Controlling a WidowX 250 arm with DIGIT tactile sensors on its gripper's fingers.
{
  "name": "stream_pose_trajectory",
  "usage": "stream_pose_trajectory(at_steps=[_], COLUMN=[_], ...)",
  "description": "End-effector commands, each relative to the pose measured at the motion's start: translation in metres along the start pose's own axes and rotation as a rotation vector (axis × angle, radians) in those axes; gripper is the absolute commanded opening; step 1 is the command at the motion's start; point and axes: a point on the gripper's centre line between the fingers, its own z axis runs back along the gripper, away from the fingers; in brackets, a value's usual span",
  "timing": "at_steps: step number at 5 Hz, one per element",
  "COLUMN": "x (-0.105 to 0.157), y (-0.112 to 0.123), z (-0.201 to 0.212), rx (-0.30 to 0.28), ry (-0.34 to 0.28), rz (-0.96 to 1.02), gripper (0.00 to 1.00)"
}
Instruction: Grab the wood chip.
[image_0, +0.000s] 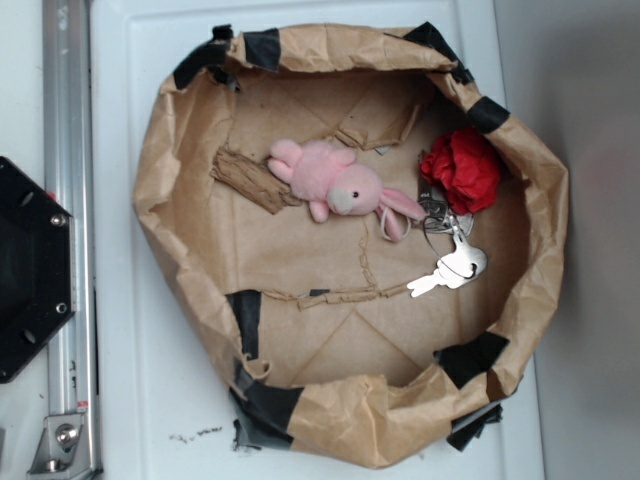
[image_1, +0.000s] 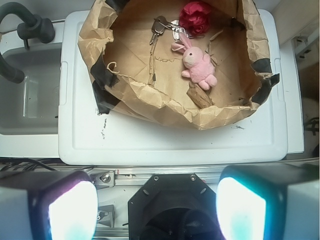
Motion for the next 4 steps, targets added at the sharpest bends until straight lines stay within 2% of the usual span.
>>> stream_pose_trajectory(at_steps=[1, 2, 3, 4], x=[0.0, 0.038, 0.056, 0.076], y=[0.0, 0.027, 0.032, 0.047], z=[0.0, -0.037, -0.051, -0.091], rx=[0.0, 0.064, 0.058, 0.038], ry=[0.0, 0.029, 0.057, 0.134], rz=[0.0, -0.046, -0.103, -0.182], gripper=[1.0, 1.0, 1.0, 1.0])
